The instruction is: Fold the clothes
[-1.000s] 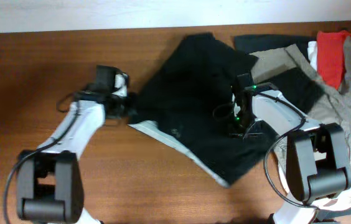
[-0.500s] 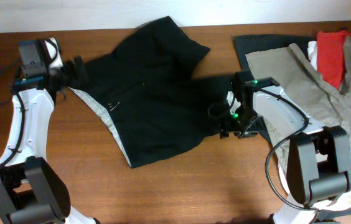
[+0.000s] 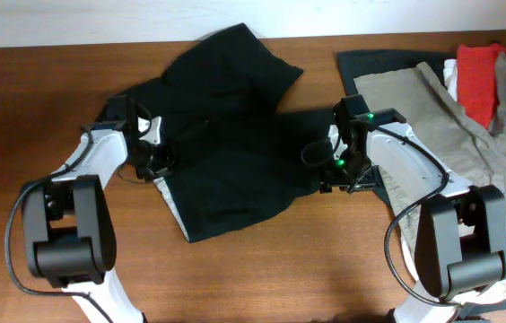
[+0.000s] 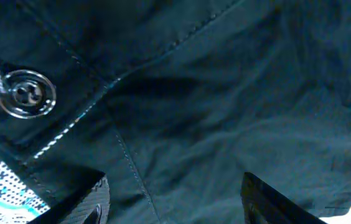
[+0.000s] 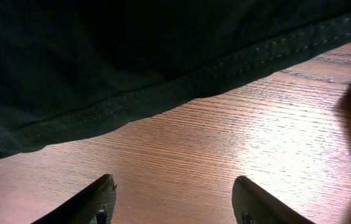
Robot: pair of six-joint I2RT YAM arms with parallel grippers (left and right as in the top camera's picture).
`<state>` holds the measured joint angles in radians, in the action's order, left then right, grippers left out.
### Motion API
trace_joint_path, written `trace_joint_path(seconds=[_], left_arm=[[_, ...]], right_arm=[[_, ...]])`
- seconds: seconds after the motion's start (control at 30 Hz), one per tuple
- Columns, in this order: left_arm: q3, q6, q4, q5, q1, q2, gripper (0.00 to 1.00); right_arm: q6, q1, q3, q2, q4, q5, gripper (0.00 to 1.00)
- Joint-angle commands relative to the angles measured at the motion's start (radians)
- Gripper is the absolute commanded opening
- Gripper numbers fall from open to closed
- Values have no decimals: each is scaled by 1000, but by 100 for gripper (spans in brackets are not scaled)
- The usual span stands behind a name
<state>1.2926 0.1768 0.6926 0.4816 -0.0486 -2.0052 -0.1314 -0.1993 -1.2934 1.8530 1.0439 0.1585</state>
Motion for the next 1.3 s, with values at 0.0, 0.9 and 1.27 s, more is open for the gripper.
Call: trace_joint_path(seconds=[0.0, 0.9, 1.27], left_arm=[[11, 19, -3, -68, -8, -19, 67], [45, 167, 53, -247, 31, 59, 57], [16, 205, 56, -309, 115, -11, 57]], right_arm=[[0, -2, -15, -20, 3, -17, 64], [0, -2, -15, -20, 14, -37, 64], [0, -2, -15, -20, 13, -36, 64]])
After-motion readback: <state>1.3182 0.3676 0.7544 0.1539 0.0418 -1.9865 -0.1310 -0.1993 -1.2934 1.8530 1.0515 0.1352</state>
